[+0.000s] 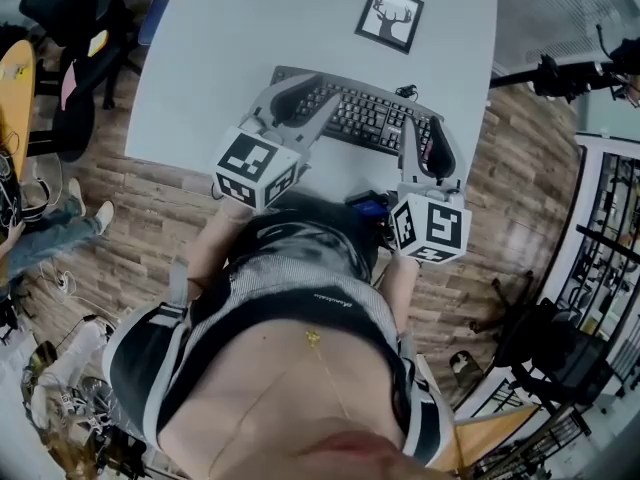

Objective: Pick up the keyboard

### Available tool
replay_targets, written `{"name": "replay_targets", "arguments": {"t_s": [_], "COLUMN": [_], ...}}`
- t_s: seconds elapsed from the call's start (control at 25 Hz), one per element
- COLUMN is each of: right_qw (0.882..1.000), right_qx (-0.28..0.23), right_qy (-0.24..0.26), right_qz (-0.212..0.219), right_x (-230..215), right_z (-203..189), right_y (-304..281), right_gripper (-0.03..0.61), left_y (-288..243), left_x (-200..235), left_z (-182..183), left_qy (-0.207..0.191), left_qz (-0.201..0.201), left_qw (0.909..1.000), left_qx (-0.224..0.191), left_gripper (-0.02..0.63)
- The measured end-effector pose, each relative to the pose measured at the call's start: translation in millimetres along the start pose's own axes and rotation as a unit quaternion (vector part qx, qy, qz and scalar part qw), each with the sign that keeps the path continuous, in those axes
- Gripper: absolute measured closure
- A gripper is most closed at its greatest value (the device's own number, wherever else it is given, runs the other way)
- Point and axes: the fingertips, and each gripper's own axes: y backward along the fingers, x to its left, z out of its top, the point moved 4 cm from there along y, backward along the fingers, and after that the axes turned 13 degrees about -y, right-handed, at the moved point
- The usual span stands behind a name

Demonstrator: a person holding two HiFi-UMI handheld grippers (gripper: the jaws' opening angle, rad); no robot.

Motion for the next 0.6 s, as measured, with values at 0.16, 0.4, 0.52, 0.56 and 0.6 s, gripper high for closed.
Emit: {"name": "replay_targets", "arguments": {"t_s": [0.16,0.4,0.52,0.56,0.6], "right_qw": [1.0,1.0,1.0,1.0,1.0], "right_qx": [0.006,0.012,0.016,0.017,0.017], "right_qy": [-0.001,-0.003,-0.005,-0.006,-0.006], "right_qz": [-0.002,-0.012,-0.016,-0.018,-0.019], "right_x": [-5,-15,-19,-21,-22], "right_z": [-3,-6,-8,-9,-9], "right_y": [-3,-5,-7,-8,-9], "right_gripper": [0.434,0.434,0.434,0.434,0.434], "left_y": [-3,-6,-9,-10,-11], "left_x": [2,5,8,9,10], "left_z": [-3,-7,-9,-9,-10], "left_qy": [0.0,0.001,0.002,0.002,0.003], "left_qz": [0.002,0.006,0.009,0.01,0.011], "left_qw": [1.0,0.9999,0.9998,0.9998,0.9998], "left_qx": [0.005,0.011,0.015,0.016,0.017], "left_gripper": [0.505,0.505,0.505,0.505,0.505]}}
